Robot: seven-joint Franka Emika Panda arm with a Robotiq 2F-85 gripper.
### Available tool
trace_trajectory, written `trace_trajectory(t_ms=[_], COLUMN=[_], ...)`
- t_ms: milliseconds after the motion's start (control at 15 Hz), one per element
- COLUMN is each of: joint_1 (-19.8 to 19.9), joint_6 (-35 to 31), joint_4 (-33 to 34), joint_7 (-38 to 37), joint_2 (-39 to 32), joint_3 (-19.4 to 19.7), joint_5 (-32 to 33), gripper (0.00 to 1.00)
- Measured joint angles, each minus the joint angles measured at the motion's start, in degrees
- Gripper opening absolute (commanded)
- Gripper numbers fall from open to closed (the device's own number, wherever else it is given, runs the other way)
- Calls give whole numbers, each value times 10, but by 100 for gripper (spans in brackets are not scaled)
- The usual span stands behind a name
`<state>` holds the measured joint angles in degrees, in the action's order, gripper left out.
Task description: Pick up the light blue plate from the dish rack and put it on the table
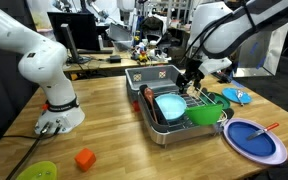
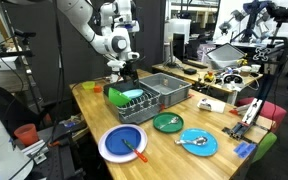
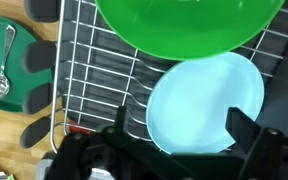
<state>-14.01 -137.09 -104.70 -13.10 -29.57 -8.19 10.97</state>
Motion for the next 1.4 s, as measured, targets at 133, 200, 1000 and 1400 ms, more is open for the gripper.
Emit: trace_trajectory(t_ms=[133, 200, 1000, 1400], joint_1=[-2, -4, -46, -52], joint_6=[1, 1, 1, 1], joint_4=[26, 37, 118, 154], joint_7=[0, 0, 2, 4], joint_2=[-29, -42, -131, -166], joint_3=[3, 7, 59, 67], joint_5=[-1, 0, 30, 32], gripper=[100, 100, 100, 100])
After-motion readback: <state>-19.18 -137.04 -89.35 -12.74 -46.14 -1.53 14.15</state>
